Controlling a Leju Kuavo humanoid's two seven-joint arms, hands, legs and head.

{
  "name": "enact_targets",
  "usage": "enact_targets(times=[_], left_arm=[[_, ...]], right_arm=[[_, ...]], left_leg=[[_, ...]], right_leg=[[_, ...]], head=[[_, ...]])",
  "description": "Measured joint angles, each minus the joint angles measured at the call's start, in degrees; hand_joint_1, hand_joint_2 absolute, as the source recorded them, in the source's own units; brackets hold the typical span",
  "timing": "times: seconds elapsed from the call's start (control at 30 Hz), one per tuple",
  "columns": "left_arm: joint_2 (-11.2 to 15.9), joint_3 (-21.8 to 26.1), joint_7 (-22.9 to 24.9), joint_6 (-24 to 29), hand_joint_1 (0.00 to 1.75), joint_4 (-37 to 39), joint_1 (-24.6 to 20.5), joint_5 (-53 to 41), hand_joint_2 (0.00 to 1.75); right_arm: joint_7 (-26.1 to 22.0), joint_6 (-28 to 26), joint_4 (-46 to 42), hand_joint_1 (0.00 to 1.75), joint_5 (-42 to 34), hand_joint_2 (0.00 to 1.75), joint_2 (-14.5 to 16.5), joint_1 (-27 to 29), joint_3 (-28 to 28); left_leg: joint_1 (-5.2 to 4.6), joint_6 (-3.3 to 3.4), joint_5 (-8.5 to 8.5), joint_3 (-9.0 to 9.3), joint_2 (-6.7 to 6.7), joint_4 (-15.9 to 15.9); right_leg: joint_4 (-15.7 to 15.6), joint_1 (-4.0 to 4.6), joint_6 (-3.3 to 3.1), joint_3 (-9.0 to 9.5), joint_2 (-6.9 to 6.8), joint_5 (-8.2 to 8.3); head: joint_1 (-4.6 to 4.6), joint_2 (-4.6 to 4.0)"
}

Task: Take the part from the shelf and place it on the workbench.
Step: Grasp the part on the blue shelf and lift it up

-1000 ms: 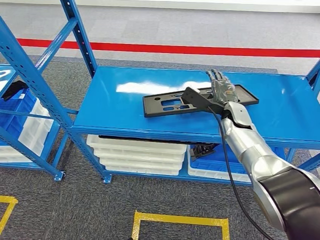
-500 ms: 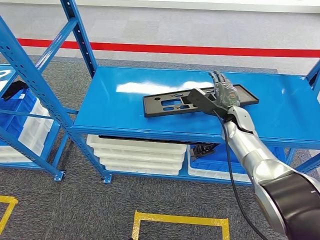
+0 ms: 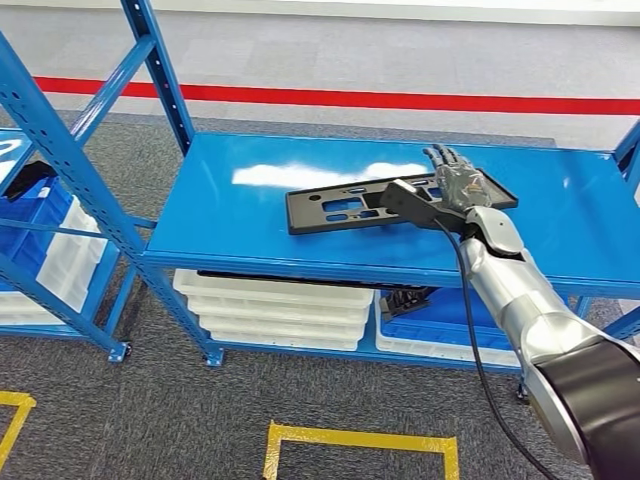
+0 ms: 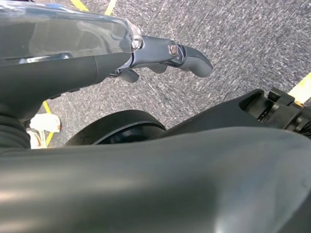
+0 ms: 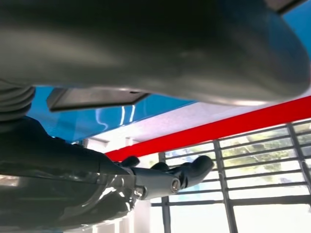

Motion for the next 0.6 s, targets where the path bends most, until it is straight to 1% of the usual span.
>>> enact_targets(times=[0.27,0.4,0.6], left_arm=[[0.0,-0.01,-0.48,-0.21,0.0,0.0,0.01,0.25,1.75],[0.0,-0.03,-0.72,-0.34,0.0,0.0,0.0,0.25,1.75],[0.0,-0.09,-0.8,-0.4,0.0,0.0,-0.01,0.25,1.75]], right_arm=[[0.51,2.4,0.01,0.0,0.13,0.0,-0.87,-1.21,1.33],[-1.35,3.62,-0.19,0.0,-1.41,0.0,-1.19,-1.58,1.58],[-1.49,3.95,-0.72,0.0,-2.14,0.0,-1.5,-1.56,1.8]], left_leg=[[0.0,0.0,0.0,0.0,0.0,0.0],[0.0,0.0,0.0,0.01,0.0,0.0],[0.0,0.0,0.0,0.0,0.0,0.0]], right_leg=[[0.0,0.0,0.0,0.0,0.01,0.0],[0.0,0.0,0.0,0.0,0.01,0.0],[0.0,0.0,0.0,0.0,0.01,0.0]], head=[[0.0,0.0],[0.0,0.0],[0.0,0.0]])
